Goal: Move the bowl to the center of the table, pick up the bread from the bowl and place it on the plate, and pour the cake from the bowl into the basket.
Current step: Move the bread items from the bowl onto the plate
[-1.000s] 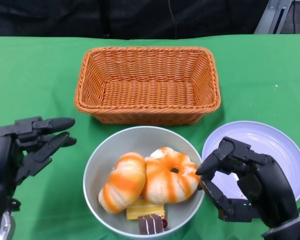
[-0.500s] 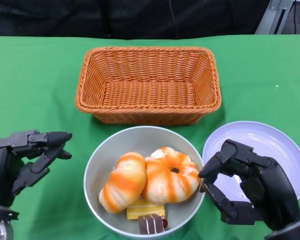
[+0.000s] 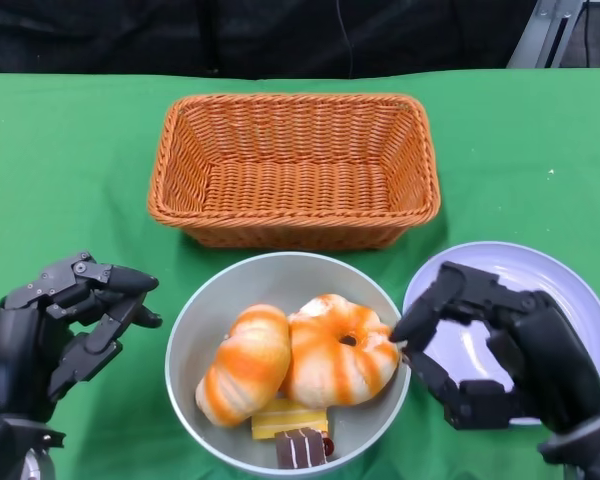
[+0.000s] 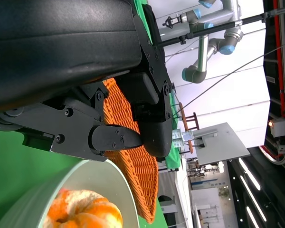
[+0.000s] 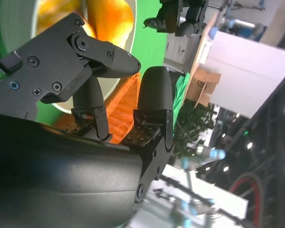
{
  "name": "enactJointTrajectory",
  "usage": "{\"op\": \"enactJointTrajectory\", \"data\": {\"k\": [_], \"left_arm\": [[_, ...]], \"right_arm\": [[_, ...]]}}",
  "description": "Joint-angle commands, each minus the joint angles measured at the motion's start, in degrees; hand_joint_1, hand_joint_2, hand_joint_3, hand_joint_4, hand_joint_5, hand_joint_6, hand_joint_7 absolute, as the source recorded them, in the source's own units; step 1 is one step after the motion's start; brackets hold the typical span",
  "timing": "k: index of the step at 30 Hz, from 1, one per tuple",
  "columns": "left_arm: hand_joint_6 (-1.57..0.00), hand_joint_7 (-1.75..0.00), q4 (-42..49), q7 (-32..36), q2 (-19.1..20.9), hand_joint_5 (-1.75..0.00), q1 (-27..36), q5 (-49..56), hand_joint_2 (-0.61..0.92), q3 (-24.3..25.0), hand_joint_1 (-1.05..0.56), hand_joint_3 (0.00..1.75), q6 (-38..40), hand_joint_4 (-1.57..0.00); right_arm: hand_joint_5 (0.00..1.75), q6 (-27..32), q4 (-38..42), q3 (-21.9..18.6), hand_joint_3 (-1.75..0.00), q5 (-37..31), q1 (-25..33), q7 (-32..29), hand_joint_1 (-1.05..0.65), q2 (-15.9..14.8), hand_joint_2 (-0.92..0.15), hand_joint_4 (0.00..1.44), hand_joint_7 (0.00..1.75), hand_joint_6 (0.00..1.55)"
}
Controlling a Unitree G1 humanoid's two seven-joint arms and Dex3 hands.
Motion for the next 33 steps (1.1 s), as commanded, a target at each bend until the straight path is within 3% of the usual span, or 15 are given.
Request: {"op": "enactJointTrajectory", "data": {"k": [1,7,9,12,21,33], "left_arm": [[-0.93,-0.87,0.8,0.2,0.5,-1.22,-0.8,-0.2,0.92,0.6,-0.17,0.29,-0.9,-0.85],[-0.94,-0.87,1.1,-0.4,0.5,-1.22,-0.9,-0.7,0.92,0.9,-0.18,0.28,-1.1,-0.85],[-0.94,-0.87,1.1,-0.4,0.5,-1.22,-0.9,-0.9,0.92,1.0,-0.17,0.29,-1.1,-0.85],[-0.94,-0.87,1.4,-0.5,0.6,-1.23,-1.1,-0.9,0.92,1.1,-0.18,0.28,-1.4,-0.85],[-0.94,-0.87,1.7,-0.2,0.4,-1.23,-1.1,-1.0,0.92,1.2,-0.20,0.26,-0.4,-0.85],[-0.97,-0.78,2.8,-1.3,-0.1,-1.19,-1.3,-1.7,0.92,1.0,-0.21,0.24,-1.0,-0.88]], "right_arm": [[1.34,-1.5,-1.5,0.1,-0.92,-2.9,-2.2,-0.7,-0.22,-1.8,-0.45,0.72,1.05,0.74],[0.94,-0.4,-3.0,1.7,-0.48,-6.7,-5.9,0.2,-0.20,-4.0,-0.62,0.74,0.62,0.79],[0.80,-0.4,-3.2,2.4,-0.24,-8.4,-7.0,0.3,-0.22,-4.8,-0.73,0.71,0.37,0.82],[0.70,0.2,-4.0,3.2,-0.08,-11.4,-8.3,0.3,-0.31,-6.1,-0.81,0.64,0.18,0.78],[0.49,3.4,-8.8,5.6,-0.01,-20.5,-10.7,0.0,-0.55,-8.3,-0.85,0.54,0.02,0.67],[0.25,7.0,-10.8,10.4,0.00,-31.4,-16.5,-2.0,-0.71,-8.1,-0.83,0.59,0.00,0.62]]}}
